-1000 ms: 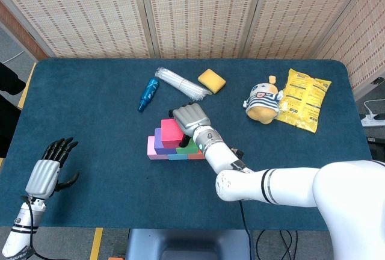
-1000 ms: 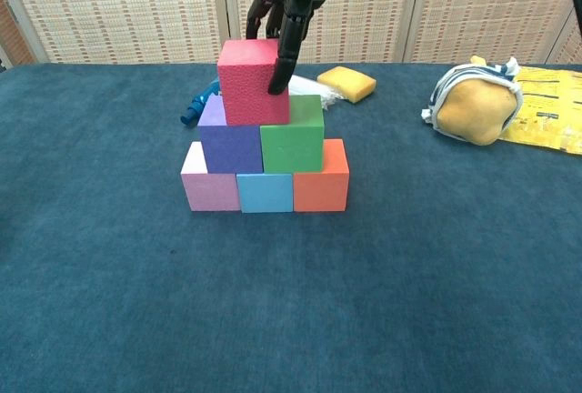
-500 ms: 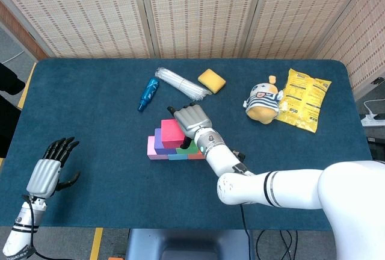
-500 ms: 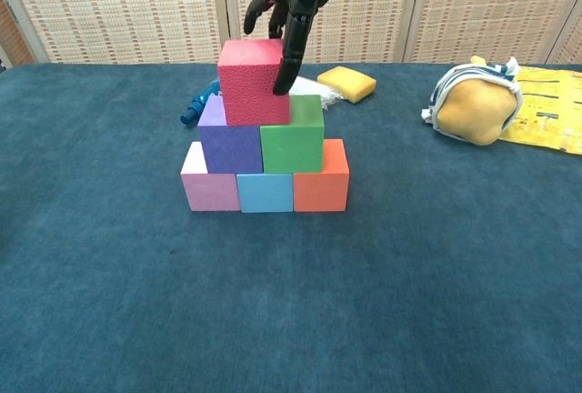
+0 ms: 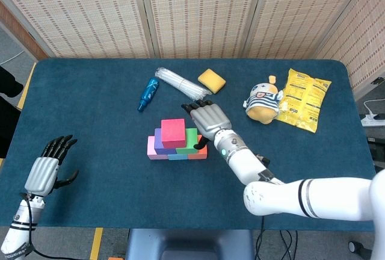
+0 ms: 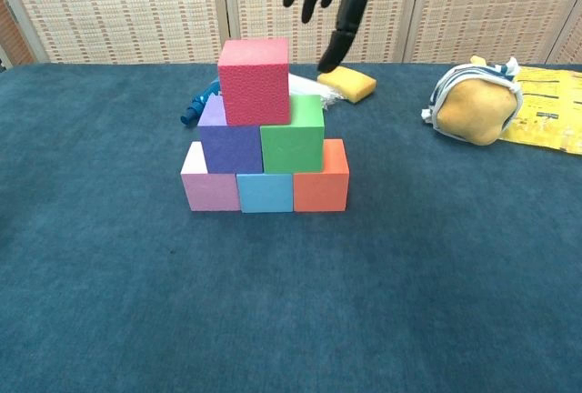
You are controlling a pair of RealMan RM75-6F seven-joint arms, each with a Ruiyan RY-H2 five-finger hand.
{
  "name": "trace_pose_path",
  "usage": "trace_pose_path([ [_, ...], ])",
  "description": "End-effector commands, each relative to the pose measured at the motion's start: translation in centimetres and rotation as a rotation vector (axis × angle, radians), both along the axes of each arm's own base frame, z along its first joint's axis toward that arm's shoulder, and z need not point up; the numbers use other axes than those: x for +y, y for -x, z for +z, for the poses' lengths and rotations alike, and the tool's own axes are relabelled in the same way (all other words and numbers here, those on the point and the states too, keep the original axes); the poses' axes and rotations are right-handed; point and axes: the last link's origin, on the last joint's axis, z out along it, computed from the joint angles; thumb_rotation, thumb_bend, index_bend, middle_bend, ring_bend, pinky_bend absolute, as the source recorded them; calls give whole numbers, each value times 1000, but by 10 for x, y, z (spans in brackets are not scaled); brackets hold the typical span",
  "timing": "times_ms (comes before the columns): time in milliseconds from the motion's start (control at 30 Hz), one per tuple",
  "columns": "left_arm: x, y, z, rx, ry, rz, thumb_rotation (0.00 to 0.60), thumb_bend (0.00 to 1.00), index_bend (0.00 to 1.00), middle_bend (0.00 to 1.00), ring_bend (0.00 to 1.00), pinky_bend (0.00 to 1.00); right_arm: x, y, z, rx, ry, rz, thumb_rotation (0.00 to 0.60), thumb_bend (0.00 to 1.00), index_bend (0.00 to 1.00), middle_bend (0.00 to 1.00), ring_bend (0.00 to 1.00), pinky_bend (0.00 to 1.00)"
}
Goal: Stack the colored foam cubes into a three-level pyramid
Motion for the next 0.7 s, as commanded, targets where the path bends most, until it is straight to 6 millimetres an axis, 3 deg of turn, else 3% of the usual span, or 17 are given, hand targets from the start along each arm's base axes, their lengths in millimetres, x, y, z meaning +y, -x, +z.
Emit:
trace_pose_path([
  [33, 2, 4, 11, -15, -37, 19, 600, 326, 120, 48, 0, 85, 19, 67, 34, -35, 58, -100, 600, 269, 0, 208, 147, 207],
  [167, 0, 10, 21, -17, -88, 54, 600, 323, 129, 60, 0, 87, 45, 126, 56, -88, 160, -91, 600, 269, 12, 204, 149, 208],
  [400, -21, 20, 32, -8, -139, 98, 600, 323, 138, 66, 0, 88, 109, 233, 79, -163, 351, -79, 600, 269, 37, 200, 130, 206],
  [600, -47, 25, 34, 10, -187, 115, 600, 323, 138, 76, 0, 92, 160, 299, 84, -184, 444, -77, 600, 269, 0, 81, 11, 108],
  [700, -59, 26, 34, 35, -198, 121, 600, 322, 138, 76, 0, 91, 180, 316, 86, -195, 488, -73, 600, 269, 0, 38, 0, 76],
])
